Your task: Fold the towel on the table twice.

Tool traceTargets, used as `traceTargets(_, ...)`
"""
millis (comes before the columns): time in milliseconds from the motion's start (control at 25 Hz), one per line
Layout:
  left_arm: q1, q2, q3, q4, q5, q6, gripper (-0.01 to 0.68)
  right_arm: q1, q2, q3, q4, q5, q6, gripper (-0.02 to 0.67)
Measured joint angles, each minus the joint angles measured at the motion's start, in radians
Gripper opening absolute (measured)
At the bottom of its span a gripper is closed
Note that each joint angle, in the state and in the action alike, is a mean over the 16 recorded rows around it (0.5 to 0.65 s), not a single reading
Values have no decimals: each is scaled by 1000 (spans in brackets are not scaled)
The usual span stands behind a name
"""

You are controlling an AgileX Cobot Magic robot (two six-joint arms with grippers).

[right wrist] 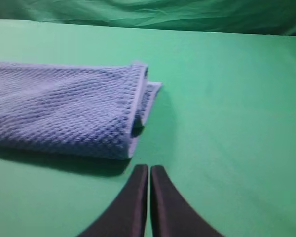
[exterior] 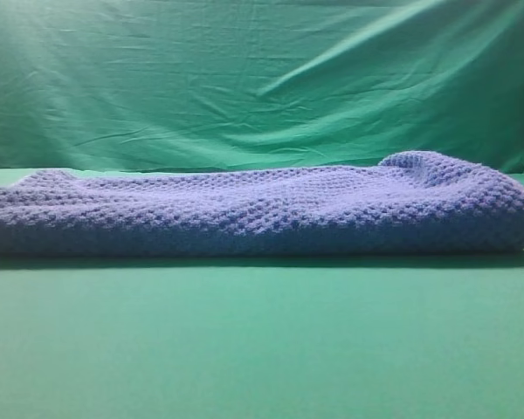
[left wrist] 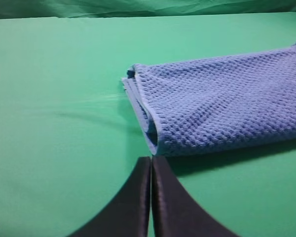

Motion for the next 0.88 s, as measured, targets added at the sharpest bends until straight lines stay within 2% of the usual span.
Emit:
traceTargets(320,90,0,0,0,1,1,0,-116,0,0,0,0,0,0)
traceTargets(880,111,0,0,0,2,1,0,-128,0,0,0,0,0,0)
